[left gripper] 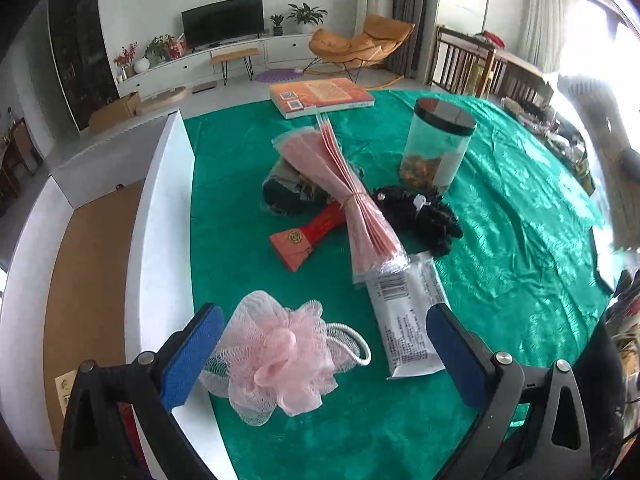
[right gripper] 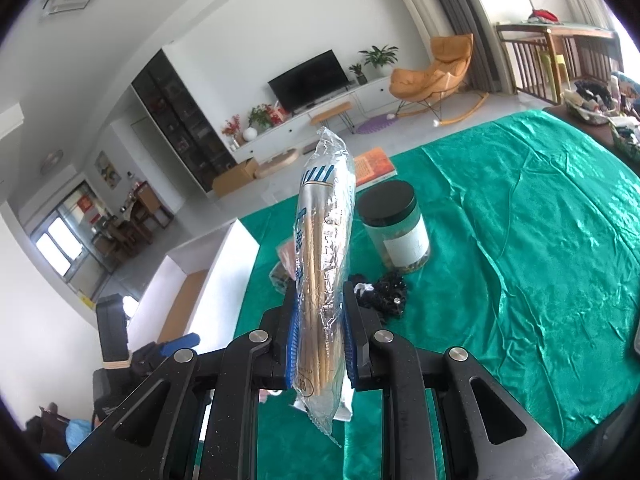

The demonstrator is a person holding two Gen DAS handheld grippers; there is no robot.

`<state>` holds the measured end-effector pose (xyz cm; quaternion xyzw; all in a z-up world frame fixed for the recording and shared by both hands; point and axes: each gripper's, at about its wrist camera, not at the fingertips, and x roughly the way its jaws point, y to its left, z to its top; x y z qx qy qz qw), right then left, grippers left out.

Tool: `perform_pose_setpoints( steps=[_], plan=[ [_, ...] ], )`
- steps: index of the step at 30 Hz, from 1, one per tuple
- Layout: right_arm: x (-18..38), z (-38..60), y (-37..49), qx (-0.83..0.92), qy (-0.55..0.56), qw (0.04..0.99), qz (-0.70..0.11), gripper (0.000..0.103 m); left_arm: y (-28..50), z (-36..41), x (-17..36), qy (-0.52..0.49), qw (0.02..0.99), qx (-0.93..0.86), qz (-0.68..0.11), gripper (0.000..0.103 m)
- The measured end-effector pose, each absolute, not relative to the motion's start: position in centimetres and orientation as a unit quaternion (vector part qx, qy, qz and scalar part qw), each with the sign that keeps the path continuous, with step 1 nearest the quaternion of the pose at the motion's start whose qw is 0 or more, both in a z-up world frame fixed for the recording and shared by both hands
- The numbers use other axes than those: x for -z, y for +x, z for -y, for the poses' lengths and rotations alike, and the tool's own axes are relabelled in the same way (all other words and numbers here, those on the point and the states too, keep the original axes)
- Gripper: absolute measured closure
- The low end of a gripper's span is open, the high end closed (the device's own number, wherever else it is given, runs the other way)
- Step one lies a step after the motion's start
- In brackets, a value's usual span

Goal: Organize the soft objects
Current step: 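Grasp and lift the pink mesh bath puff with the left tool while the right tool holds the stick bag, then open the left tool over the white box while the right tool drops the stick bag in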

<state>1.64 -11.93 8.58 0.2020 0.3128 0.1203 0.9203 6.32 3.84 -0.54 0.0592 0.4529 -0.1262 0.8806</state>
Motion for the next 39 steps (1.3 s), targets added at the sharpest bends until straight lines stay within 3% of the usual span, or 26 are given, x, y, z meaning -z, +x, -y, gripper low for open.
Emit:
perform_pose_setpoints(
  steps=[9, 10, 11, 12, 14, 19, 24, 26, 28, 30, 31, 32, 33, 39],
  plan=[
    [-8.2, 11.8, 0.9, -0.123, 0.198, 0.919, -0.318, 0.083, 8.5, -3.6, 6.1, 0.088, 0.845, 0.078, -0.521, 0.003],
    [-8.1, 11.9, 0.8, -0.122, 0.2, 0.919, -0.318, 0.083, 8.6, -3.8, 6.9, 0.086, 0.838, 0.079, -0.533, 0.008],
    [-8.2, 12.0, 0.8, -0.121, 0.2, 0.919, -0.317, 0.083, 8.5, -4.0, 7.4, 0.084, 0.835, 0.079, -0.538, 0.029],
    [-8.2, 12.0, 0.7, -0.12, 0.2, 0.919, -0.317, 0.083, 8.3, -4.3, 7.6, 0.081, 0.835, 0.076, -0.538, 0.058],
    [-8.3, 11.9, 0.6, -0.119, 0.198, 0.919, -0.319, 0.083, 8.1, -5.1, 6.9, 0.06, 0.841, 0.082, -0.531, 0.066],
    [-8.4, 10.4, 1.2, -0.127, 0.19, 0.916, -0.329, 0.083, 6.0, -8.7, 0.6, -0.03, 0.868, 0.12, -0.481, 0.068],
    [-8.8, 3.6, 2.9, -0.2, 0.174, 0.9, -0.346, 0.083, 3.4, -15.4, -5.5, -0.043, 0.903, 0.074, -0.42, 0.068],
    [-9.2, -0.5, 3.8, -0.252, 0.177, 0.884, -0.353, 0.083, 2.6, -18.9, -6.5, -0.042, 0.911, 0.031, -0.409, 0.068],
    [-9.5, -4.8, 4.6, -0.303, 0.181, 0.864, -0.359, 0.083, 2.0, -22.2, -6.8, -0.035, 0.914, -0.022, -0.404, 0.06],
    [-9.7, -8.8, 5.2, -0.35, 0.185, 0.845, -0.359, 0.079, 1.7, -25.3, -6.2, -0.045, 0.909, -0.062, -0.411, 0.006],
    [-9.6, -10.6, 5.5, -0.361, 0.182, 0.84, -0.36, 0.074, 1.5, -26.7, -5.8, -0.058, 0.906, -0.078, -0.412, 0.001],
    [-9.3, -12.0, 5.9, -0.37, 0.175, 0.834, -0.37, 0.046, 1.2, -27.8, -5.5, -0.075, 0.908, -0.087, -0.404, 0.0],
    [-9.0, -12.8, 6.2, -0.372, 0.172, 0.829, -0.38, 0.028, 1.0, -28.5, -5.2, -0.089, 0.907, -0.093, -0.401, 0.0],
    [-7.5, -8.7, 5.2, -0.284, 0.129, 0.881, -0.356, 0.028, 1.3, -26.1, -3.7, -0.128, 0.911, -0.037, -0.391, 0.0]
  ],
)
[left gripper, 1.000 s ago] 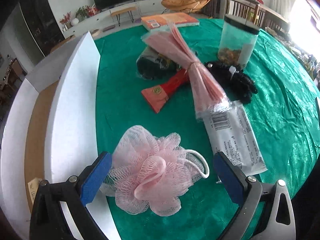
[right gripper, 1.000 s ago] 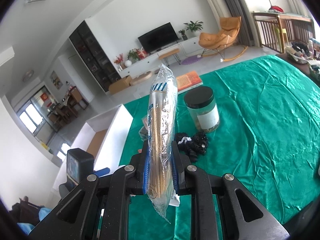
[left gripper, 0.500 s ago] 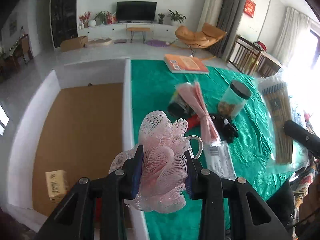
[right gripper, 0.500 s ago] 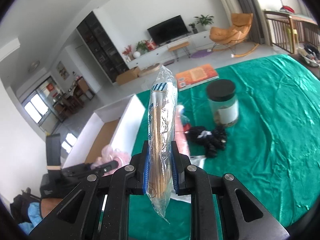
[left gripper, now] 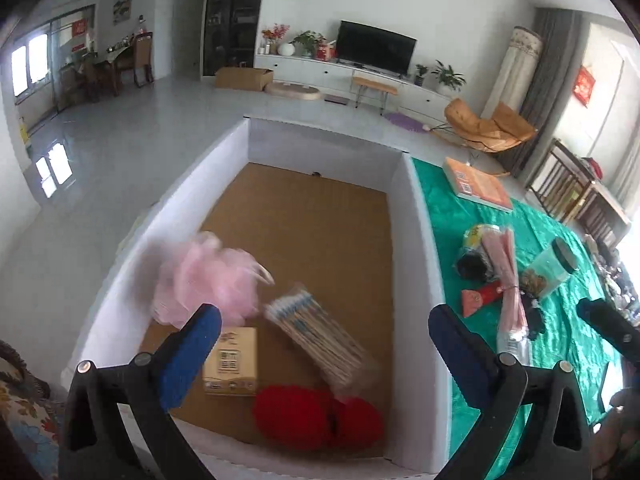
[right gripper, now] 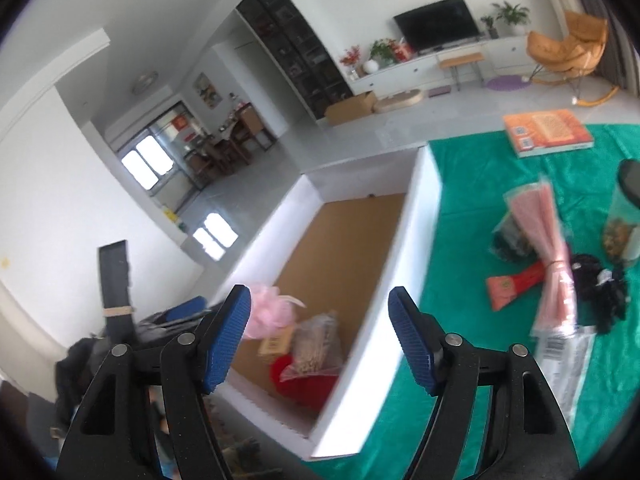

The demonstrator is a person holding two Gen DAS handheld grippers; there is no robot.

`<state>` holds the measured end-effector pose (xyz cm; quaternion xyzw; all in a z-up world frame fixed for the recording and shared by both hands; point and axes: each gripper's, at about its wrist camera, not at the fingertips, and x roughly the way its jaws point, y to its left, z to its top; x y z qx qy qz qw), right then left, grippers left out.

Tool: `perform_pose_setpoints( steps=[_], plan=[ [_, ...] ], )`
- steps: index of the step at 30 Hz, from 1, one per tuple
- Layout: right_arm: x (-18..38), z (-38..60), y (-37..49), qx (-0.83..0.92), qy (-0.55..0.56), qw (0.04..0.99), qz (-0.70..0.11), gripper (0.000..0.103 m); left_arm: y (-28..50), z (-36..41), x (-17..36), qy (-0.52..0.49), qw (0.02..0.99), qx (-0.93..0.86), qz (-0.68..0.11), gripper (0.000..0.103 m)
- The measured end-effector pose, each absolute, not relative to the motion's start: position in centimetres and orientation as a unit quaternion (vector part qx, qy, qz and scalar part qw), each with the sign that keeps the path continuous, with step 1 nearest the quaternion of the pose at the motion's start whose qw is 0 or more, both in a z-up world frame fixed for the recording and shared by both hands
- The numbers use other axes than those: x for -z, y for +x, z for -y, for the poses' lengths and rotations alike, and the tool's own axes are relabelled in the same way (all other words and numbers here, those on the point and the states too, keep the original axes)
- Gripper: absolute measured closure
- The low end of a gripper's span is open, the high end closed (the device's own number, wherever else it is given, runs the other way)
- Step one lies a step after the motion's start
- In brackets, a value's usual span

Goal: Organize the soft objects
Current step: 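Open the left tool over the white box while the right tool drops the stick bag in, then move both tools back over the table toward the white barcode packet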

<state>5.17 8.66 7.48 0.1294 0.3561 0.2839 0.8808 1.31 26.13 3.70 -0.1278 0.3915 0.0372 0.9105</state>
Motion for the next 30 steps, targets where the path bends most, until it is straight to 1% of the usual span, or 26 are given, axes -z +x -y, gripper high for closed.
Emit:
perform_pose_setpoints(
  steps=[5, 8, 10, 16, 18, 19, 21, 23, 24, 26, 27, 30],
  plan=[
    [-2.7, -2.5, 4.0, -0.151, 0.071, 0.912, -0.373, 0.028, 1.4, -18.2, -4.1, -0.1, 0.914, 0.065, -0.389, 0.0],
    [1.9, -1.4, 4.9, -0.106, 0.018, 0.892, -0.439, 0.028, 1.3, -14.9, -4.1, -0.091, 0.908, 0.102, -0.397, 0.0],
    [4.0, -1.4, 6.0, -0.097, 0.0, 0.878, -0.468, 0.028, 1.1, -13.2, -4.0, -0.086, 0.903, 0.119, -0.403, 0.0],
    [7.2, -5.9, 5.5, -0.098, -0.132, 0.878, -0.45, 0.029, 0.3, -10.7, -4.6, -0.054, 0.904, 0.127, -0.404, 0.0],
    [8.2, -4.5, 5.7, -0.076, -0.124, 0.876, -0.459, 0.029, 0.2, -10.3, -4.5, -0.047, 0.906, 0.125, -0.402, 0.0],
    [8.1, -3.1, 5.7, -0.061, -0.112, 0.885, -0.447, 0.03, 0.2, -10.2, -4.3, -0.046, 0.905, 0.126, -0.404, 0.0],
    [8.3, 0.6, 6.6, -0.029, -0.081, 0.886, -0.455, 0.026, 0.4, -9.5, -3.6, -0.046, 0.899, 0.133, -0.415, 0.0],
    [8.3, 5.4, 7.8, 0.014, -0.033, 0.886, -0.462, 0.026, 0.8, -8.5, -2.6, -0.045, 0.892, 0.142, -0.426, 0.0],
    [8.1, 7.1, 8.3, 0.059, -0.039, 0.885, -0.46, 0.027, 1.0, -7.8, -2.1, -0.042, 0.89, 0.148, -0.43, 0.0],
    [6.7, 9.7, 7.8, 0.114, -0.055, 0.893, -0.432, 0.026, 1.4, -6.4, -0.7, -0.031, 0.885, 0.153, -0.44, 0.0],
    [5.8, 10.6, 7.1, 0.118, -0.048, 0.902, -0.413, 0.024, 1.8, -5.7, 0.2, -0.025, 0.881, 0.152, -0.448, 0.0],
    [4.8, 12.0, 4.8, 0.104, -0.025, 0.915, -0.389, 0.024, 3.0, -4.1, 3.2, -0.016, 0.871, 0.145, -0.469, 0.0]
  ],
)
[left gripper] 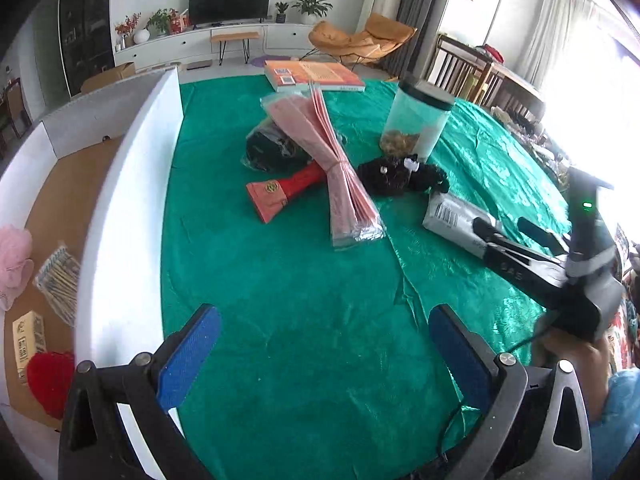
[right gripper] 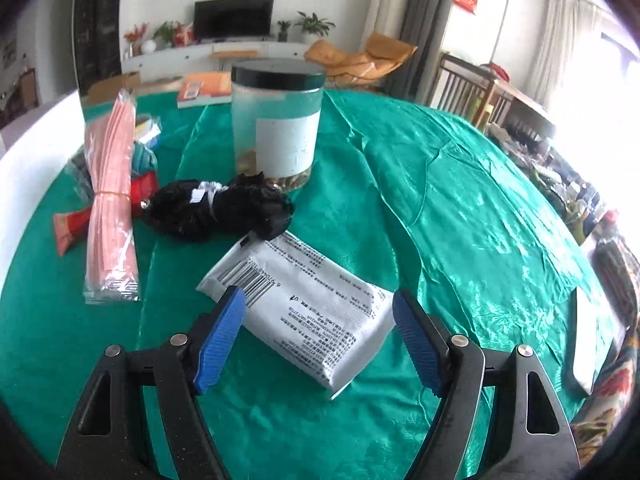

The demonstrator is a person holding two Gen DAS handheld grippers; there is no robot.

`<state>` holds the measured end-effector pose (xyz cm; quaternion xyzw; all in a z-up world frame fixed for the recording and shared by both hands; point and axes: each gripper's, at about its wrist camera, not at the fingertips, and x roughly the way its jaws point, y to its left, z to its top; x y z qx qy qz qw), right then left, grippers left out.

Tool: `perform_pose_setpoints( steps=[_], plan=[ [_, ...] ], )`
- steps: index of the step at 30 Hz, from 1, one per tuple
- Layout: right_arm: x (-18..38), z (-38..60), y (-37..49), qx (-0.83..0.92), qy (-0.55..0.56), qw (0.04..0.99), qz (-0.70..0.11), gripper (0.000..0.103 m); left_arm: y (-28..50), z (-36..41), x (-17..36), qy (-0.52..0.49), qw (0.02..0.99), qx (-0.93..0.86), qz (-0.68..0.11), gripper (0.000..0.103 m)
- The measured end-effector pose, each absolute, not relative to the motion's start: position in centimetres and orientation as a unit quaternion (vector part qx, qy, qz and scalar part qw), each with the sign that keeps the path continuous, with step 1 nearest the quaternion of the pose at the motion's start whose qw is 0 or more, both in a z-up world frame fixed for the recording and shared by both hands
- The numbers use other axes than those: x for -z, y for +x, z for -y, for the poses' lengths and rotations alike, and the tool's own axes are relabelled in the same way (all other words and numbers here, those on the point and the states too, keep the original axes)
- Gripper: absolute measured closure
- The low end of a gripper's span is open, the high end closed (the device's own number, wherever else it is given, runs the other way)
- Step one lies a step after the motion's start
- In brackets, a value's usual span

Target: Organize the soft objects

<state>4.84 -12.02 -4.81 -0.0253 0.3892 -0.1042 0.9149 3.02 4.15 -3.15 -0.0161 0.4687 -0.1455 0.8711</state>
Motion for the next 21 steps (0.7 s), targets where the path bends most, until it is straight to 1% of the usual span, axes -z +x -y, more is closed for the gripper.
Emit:
perform_pose_setpoints(
  steps=[5, 8, 11, 16, 20, 21],
  plan=[
    [6.6, 13.6, 2.0, 0.112, 0.027, 0.92, -0.375, 0.024, 4.8, -3.0, 7.2, -0.006, 0.868, 0.132, -0.479, 0.0],
    [8.2, 15.0, 2.1, 0.125, 0.051, 0.909, -0.394, 0.024, 5.5, -2.5, 8.8, 0.011, 0.873, 0.122, -0.471, 0.0],
    [8.4, 16.1, 2.6, 0.12, 0.083, 0.902, -0.406, 0.024, 6.6, -2.2, 10.0, 0.02, 0.873, 0.115, -0.473, 0.0],
    [8.8, 15.4, 2.8, 0.122, 0.06, 0.899, -0.416, 0.023, 7.9, -1.8, 10.8, 0.047, 0.88, 0.103, -0.462, 0.0],
    [8.9, 15.3, 2.8, 0.121, 0.059, 0.899, -0.417, 0.022, 8.2, -1.8, 10.8, 0.047, 0.883, 0.108, -0.454, 0.0],
    [8.9, 15.3, 2.8, 0.119, 0.058, 0.898, -0.419, 0.02, 8.3, -1.9, 10.8, 0.047, 0.883, 0.108, -0.454, 0.0]
  ],
)
